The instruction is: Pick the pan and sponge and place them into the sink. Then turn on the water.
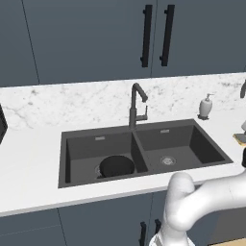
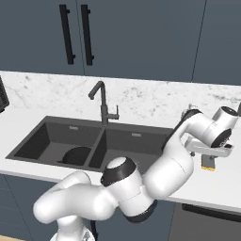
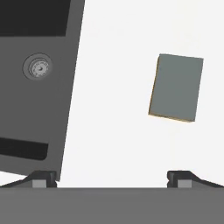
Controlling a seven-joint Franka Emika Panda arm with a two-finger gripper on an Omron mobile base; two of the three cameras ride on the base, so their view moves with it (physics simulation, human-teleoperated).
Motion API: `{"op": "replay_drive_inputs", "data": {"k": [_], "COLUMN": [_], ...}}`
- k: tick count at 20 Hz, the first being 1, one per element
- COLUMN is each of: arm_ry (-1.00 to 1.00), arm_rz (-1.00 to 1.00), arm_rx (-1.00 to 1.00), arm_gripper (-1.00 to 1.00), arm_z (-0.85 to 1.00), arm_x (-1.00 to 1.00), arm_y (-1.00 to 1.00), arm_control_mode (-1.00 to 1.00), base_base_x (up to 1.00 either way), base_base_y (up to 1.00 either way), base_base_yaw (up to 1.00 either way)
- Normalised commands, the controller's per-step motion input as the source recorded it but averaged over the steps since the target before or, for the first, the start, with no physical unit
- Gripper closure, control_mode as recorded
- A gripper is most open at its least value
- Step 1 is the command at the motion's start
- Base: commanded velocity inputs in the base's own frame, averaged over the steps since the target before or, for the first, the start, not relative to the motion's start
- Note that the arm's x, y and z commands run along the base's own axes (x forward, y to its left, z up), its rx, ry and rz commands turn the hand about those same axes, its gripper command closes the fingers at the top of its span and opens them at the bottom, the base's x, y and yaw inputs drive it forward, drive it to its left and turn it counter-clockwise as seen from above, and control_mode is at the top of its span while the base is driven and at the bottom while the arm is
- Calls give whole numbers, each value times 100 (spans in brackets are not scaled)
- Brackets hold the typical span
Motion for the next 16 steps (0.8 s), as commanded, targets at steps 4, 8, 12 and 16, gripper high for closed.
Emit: {"op": "replay_drive_inputs", "data": {"k": [4, 8, 12, 16], "arm_ry": [1, 0, 0, 0], "arm_rz": [0, 0, 0, 0], "arm_rx": [0, 0, 0, 0], "arm_gripper": [-100, -100, -100, -100], "arm_z": [-27, -11, -7, -27], "arm_x": [1, 19, 24, 21], "arm_y": [1, -3, -8, -2], "arm_control_mode": [-100, -100, -100, -100], "base_base_x": [0, 0, 0, 0], "base_base_y": [0, 0, 0, 0], "base_base_yaw": [0, 0, 0, 0]}}
